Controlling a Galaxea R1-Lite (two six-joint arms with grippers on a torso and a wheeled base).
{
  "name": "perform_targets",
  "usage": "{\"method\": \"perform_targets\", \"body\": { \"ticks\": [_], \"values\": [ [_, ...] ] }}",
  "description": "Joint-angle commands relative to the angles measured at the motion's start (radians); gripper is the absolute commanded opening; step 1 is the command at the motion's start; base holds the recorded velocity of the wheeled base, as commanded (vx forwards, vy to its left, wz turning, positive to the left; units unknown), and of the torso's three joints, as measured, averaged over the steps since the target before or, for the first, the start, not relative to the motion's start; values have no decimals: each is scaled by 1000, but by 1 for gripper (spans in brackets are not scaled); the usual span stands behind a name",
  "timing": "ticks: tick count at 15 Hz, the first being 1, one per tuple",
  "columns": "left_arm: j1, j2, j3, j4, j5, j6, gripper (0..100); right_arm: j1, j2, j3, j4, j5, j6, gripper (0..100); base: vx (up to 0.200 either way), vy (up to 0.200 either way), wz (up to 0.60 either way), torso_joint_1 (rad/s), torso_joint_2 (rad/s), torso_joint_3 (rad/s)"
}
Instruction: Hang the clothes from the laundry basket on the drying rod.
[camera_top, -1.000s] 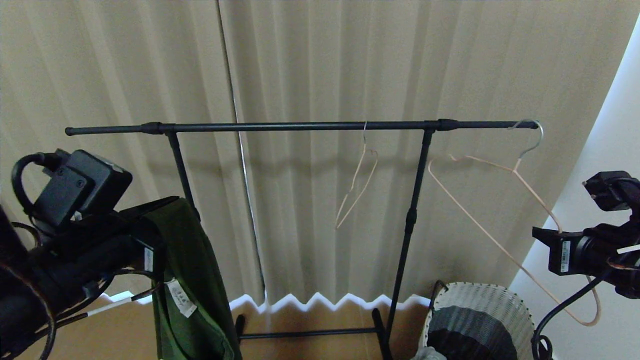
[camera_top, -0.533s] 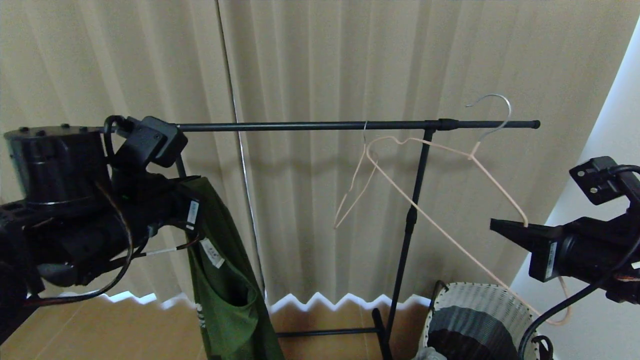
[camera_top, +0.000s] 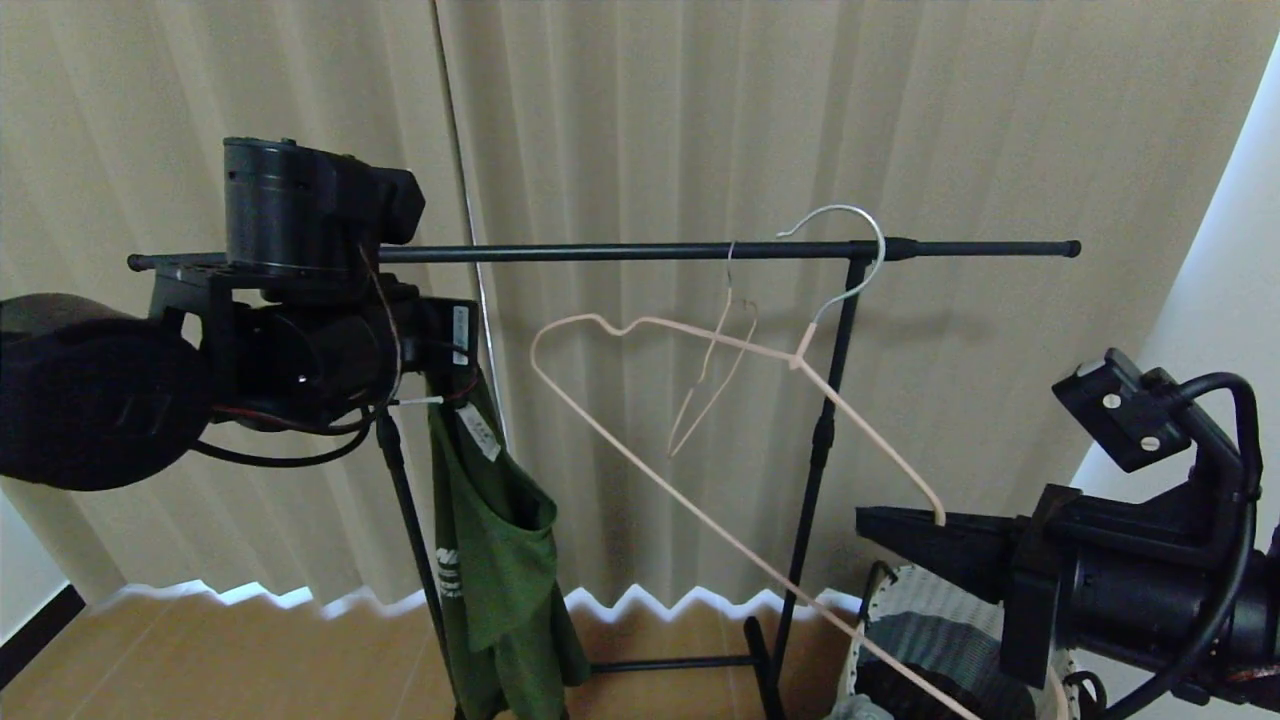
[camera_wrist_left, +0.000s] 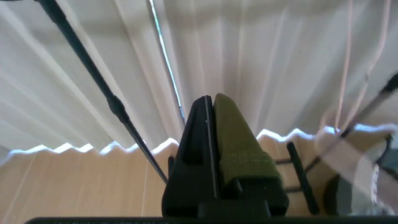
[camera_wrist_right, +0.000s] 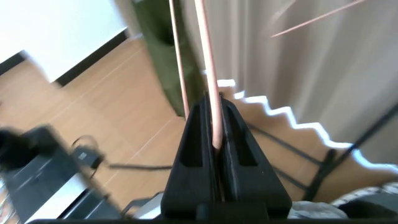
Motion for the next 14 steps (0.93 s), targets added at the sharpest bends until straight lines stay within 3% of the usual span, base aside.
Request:
{"method": "perform_targets", "body": {
  "ticks": [1,10,14],
  "values": [
    [-3,44,-18,-1,4,-3,0,39,6,3,-1,0,2,0,0,0,0,0,0,0],
    [-5,47,-15,-36,10,-1,0,113,6,8,-1,0,1,0,0,0,0,0,0,0],
    [-36,43,-12,-37,43,-1,0,108,96,-23,-25,-3,4,0,0,0,0,0,0,0]
  ]
}}
